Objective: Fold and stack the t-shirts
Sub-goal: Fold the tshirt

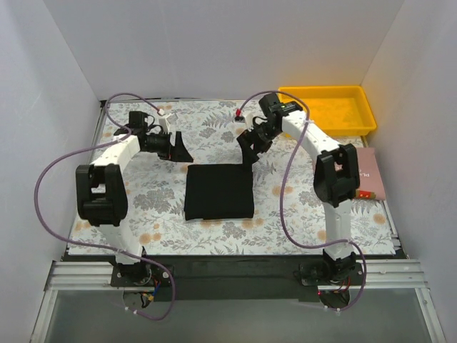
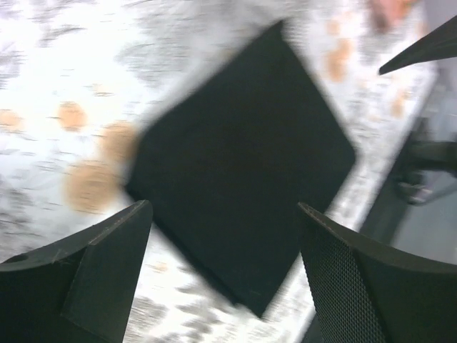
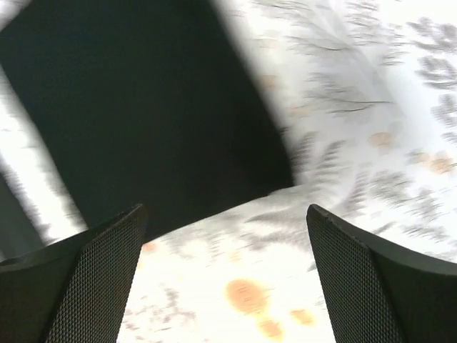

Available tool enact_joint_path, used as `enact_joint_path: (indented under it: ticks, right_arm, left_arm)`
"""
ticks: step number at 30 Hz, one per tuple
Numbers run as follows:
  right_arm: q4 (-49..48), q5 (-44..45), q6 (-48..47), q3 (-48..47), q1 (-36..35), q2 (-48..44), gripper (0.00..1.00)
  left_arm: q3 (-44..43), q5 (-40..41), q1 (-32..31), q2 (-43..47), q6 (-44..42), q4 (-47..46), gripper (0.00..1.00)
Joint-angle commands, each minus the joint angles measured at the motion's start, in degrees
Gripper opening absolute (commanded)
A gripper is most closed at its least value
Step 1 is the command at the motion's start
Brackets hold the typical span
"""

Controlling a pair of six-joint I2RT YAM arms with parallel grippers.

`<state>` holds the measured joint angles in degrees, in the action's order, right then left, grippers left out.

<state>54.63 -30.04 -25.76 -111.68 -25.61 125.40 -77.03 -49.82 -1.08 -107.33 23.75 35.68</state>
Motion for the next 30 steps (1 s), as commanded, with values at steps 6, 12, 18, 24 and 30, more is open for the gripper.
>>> enact_joint_path:
  ticks: [6,12,18,24,30]
  right_arm:
    - [-5.3,-27.2,14.0,25.6,-7.3,-19.8,0.98]
    - [-14.7,-36.6,22.4,33.6,-13.3,-17.3,0.98]
    - [-23.0,-34.5,24.8,41.8,-12.7,-9.8,0.98]
    - [-29.5,-33.1,27.7,49.3,-9.6,-4.3,0.98]
    - [-28.0,-37.1,26.0,50.1,-9.6,-6.7,0.98]
  left_arm:
    - [23.6,-20.0,-5.2,23.7,29.8,-6.5,0.82]
    - [31.5,-17.2,-12.9,24.7,40.1,-15.2,0.83]
    - [34.6,-12.5,-12.2,13.5,41.1,-17.5,0.84]
    - [37.4,-5.4,-8.9,4.3,38.8,-18.5,0.85]
    - [35.6,-7.1,-2.6,1.1,35.7,-15.0,0.86]
